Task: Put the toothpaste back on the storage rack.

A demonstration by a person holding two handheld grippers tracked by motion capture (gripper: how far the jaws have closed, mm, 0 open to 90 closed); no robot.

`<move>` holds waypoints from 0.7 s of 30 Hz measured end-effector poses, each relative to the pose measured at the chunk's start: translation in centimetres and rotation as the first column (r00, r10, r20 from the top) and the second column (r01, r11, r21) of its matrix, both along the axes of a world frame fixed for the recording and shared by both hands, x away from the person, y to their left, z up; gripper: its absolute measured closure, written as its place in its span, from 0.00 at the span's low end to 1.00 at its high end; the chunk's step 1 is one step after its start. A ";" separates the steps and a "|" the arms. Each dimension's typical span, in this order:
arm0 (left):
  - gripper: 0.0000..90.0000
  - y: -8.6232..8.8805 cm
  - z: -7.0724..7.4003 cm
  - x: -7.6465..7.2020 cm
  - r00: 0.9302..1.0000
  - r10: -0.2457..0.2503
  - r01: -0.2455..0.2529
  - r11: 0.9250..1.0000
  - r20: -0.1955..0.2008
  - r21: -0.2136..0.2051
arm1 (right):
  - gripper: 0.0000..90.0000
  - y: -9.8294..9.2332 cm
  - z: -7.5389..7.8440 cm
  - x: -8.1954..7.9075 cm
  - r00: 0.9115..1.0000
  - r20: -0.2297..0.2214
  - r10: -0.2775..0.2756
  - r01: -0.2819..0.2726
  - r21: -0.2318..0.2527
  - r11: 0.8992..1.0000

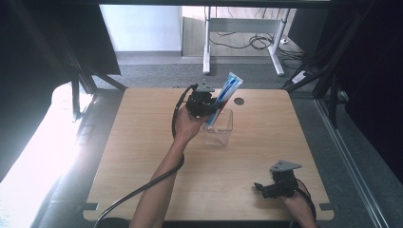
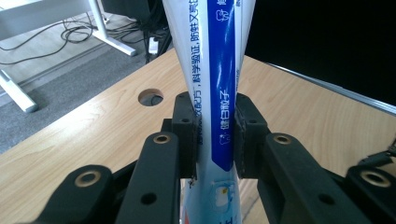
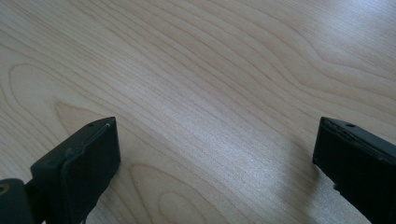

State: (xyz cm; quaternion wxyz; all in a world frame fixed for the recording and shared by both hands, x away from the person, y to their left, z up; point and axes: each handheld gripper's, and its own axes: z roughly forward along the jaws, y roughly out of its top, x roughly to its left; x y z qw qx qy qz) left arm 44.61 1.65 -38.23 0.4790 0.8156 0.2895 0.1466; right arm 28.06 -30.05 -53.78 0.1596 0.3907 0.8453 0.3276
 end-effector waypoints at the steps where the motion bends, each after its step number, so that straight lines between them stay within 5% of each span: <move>1: 0.83 -0.1 -0.1 0.2 1.000 -0.001 0.001 1.000 0.009 0.005 | 0.01 0.0 0.0 0.0 1.000 0.000 0.000 0.000 0.001 1.000; 21: 0.83 -1.6 -3.1 1.3 0.999 0.029 -0.030 1.000 0.020 0.009 | 0.01 -0.1 0.0 0.0 1.000 0.000 0.003 -0.003 -0.002 1.000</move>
